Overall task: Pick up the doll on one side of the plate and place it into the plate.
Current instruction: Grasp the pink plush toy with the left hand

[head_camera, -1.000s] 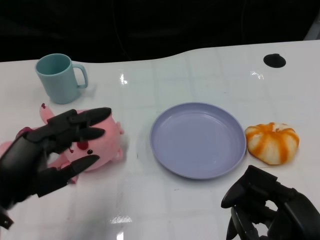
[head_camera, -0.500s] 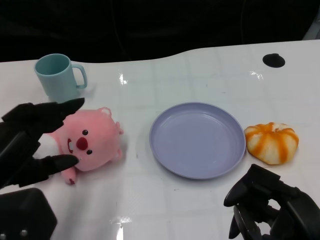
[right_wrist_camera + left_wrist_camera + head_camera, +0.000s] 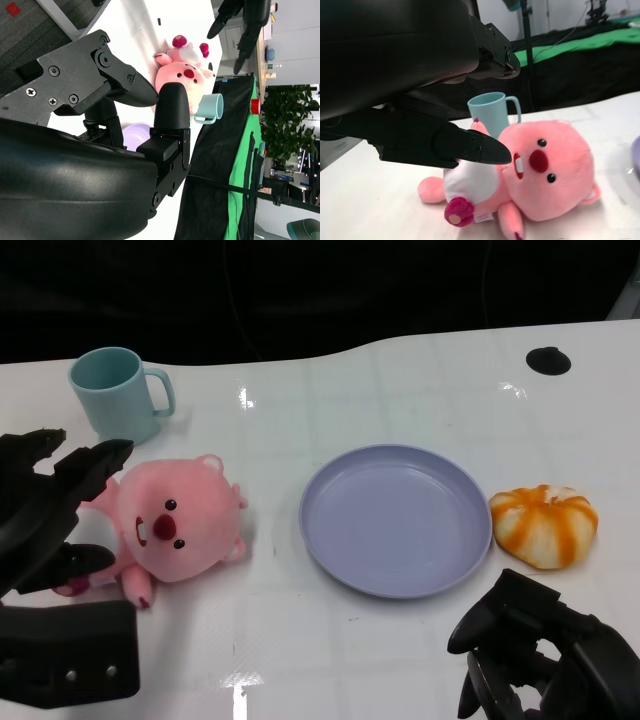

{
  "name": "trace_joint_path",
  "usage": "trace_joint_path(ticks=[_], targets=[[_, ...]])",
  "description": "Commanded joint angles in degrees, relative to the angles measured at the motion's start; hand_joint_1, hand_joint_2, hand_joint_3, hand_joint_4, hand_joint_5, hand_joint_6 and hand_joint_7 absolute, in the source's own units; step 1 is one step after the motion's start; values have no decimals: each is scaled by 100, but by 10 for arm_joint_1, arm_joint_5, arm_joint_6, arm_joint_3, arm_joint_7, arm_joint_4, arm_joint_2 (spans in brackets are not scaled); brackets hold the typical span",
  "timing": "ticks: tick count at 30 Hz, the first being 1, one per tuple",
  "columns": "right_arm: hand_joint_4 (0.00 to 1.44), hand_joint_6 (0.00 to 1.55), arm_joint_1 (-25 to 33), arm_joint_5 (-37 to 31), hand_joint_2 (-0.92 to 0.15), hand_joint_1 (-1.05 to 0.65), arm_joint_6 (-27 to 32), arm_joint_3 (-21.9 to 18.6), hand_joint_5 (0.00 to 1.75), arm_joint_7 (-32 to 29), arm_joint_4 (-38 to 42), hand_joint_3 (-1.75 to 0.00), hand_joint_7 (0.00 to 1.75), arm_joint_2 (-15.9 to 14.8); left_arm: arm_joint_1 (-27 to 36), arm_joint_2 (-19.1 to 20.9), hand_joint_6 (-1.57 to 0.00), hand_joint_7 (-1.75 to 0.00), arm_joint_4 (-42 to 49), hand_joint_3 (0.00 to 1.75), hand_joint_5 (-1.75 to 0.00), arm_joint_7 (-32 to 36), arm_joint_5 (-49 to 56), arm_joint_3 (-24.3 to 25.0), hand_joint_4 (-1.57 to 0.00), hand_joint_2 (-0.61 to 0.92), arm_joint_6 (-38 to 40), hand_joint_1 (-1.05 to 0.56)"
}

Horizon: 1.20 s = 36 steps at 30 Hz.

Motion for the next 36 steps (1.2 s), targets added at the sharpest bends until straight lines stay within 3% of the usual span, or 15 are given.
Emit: trace_joint_path(ticks=[1,13,27,30,32,35,36], targets=[[62,51,2,-1,-63,-25,-5,-2,174,-1,-6,-110,152,-5,-26,19,-19,0,35,1,-24,-13,22,-25,-5,91,18,-72],[62,51,7,6,-62,-24,5,-4,174,-1,-13,-110,151,-5,-139,17,-22,-1,227,1,-22,-4,35,-125,-10,92,19,-72],[62,51,14,2,-63,-25,9,1,174,-2,-24,-109,151,-4,-281,-42,-28,-2,520,5,-13,54,27,-241,-25,92,4,-64],[63,51,15,0,-63,-25,11,2,175,-3,-27,-109,151,-5,-296,-55,-36,-2,569,3,-10,83,11,-248,-39,92,-17,-54],[63,52,16,1,-63,-25,10,1,175,-3,-28,-110,151,-5,-302,-63,-52,-4,598,1,-12,109,-2,-248,-60,91,-34,-44],[63,52,19,2,-62,-25,9,1,175,-2,-29,-110,150,-5,-309,-80,-94,-9,648,0,-21,164,-22,-245,-102,92,-57,-27],[63,52,20,2,-62,-26,9,2,175,-2,-30,-110,150,-5,-310,-83,-103,-9,663,1,-26,184,-25,-248,-108,92,-69,-25]])
